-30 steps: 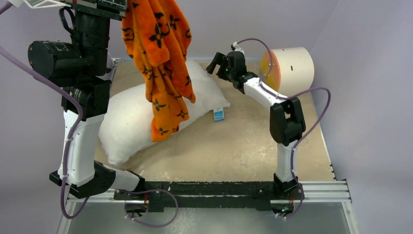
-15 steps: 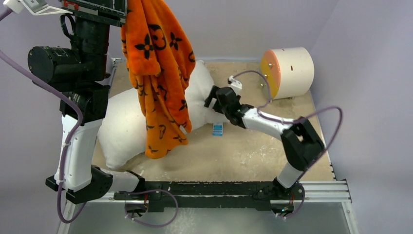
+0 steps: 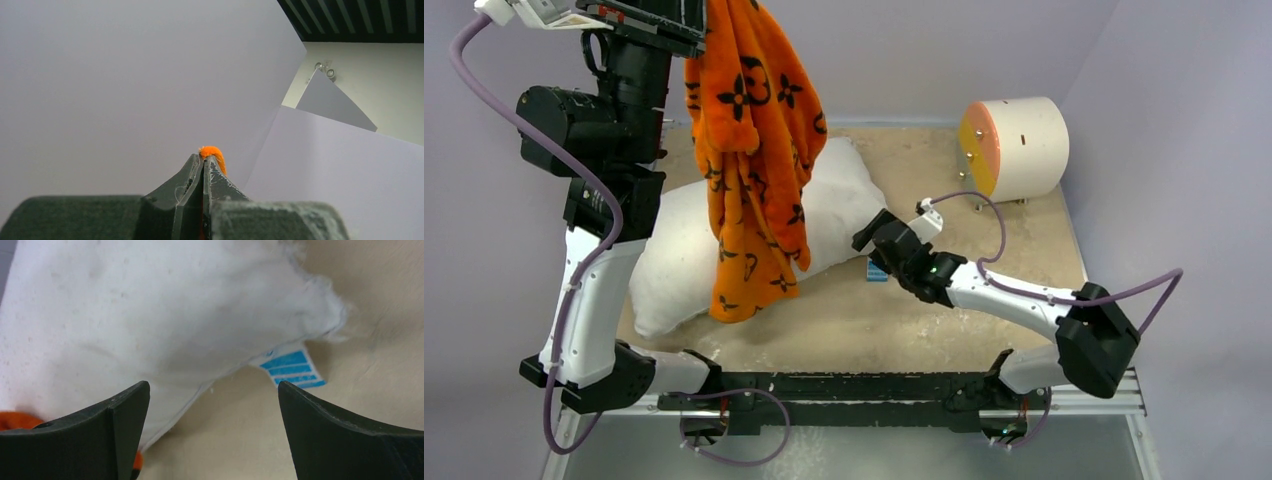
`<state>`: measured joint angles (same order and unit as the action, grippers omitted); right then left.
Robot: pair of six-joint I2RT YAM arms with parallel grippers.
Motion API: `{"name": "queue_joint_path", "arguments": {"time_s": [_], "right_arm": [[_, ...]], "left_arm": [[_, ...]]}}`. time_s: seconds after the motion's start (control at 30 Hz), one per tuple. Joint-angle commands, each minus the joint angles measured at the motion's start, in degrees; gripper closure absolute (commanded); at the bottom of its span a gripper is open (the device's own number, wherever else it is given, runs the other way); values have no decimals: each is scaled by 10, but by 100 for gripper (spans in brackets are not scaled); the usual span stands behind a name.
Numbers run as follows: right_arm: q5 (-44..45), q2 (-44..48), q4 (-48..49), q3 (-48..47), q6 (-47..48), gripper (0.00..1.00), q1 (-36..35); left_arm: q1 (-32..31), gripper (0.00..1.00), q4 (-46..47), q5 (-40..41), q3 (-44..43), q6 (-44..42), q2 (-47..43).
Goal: Remove the pillowcase from the pillow
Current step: Adjust the pillow at the center of the board.
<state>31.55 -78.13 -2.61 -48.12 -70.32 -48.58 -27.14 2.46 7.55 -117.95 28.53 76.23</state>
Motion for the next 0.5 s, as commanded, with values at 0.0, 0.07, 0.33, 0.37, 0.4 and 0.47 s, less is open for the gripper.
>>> {"name": "queue_joint_path", "arguments": {"time_s": [0.0,0.07,0.33,0.37,0.4,0.47], "right_arm": [[3,-17,-6,0,-76,1,-21],[-10,-42,11,-13,-83,1,-21],[-159,-198,153,-144,90,2,64],[-191,-235,167,-166,115,2,83],[-216,-262,180,-196,145,2,101],[-269,-323,184,-274,217,3,113]], "left_arm": [[-3,100,44,7,-17,-31,-2],[-3,100,43,5,-18,-32,-4],[-3,100,23,0,-41,-35,-3],[-3,100,20,-1,-43,-35,-3],[-3,100,18,-1,-45,-36,-2],[-3,100,16,-2,-46,-37,-2]]}}
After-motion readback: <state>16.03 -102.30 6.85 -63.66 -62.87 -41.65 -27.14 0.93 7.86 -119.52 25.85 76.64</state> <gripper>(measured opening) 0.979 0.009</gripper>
